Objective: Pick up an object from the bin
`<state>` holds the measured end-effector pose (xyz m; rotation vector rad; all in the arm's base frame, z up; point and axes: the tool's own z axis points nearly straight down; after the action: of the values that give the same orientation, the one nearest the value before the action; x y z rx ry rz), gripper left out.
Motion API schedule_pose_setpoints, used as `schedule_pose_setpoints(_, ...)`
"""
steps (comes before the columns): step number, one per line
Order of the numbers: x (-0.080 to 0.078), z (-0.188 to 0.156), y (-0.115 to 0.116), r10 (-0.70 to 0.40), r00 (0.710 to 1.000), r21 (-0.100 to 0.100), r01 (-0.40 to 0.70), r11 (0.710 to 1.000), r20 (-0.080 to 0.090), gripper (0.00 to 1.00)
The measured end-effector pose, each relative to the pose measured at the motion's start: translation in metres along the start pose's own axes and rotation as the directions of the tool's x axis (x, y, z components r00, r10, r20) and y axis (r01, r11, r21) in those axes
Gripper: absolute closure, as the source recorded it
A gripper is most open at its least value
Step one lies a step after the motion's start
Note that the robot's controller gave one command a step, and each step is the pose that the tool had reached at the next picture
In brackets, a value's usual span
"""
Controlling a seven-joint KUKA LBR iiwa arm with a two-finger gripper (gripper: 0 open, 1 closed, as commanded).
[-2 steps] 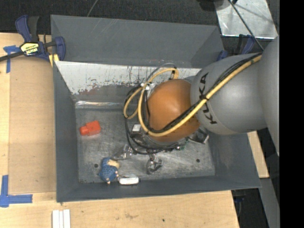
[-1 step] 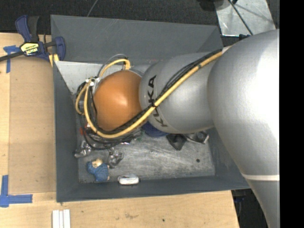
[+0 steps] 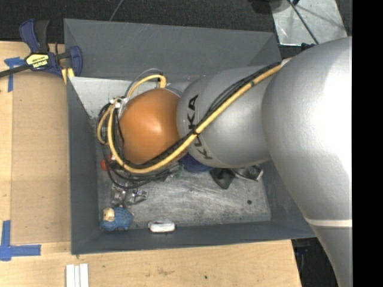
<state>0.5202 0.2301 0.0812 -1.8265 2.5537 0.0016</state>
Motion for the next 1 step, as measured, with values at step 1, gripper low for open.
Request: schedule_pose_setpoints(1, 0.0002, 0.0001, -0.0001, 0.001, 1.0, 0.0, -0.001, 1.0, 0.0, 0.0)
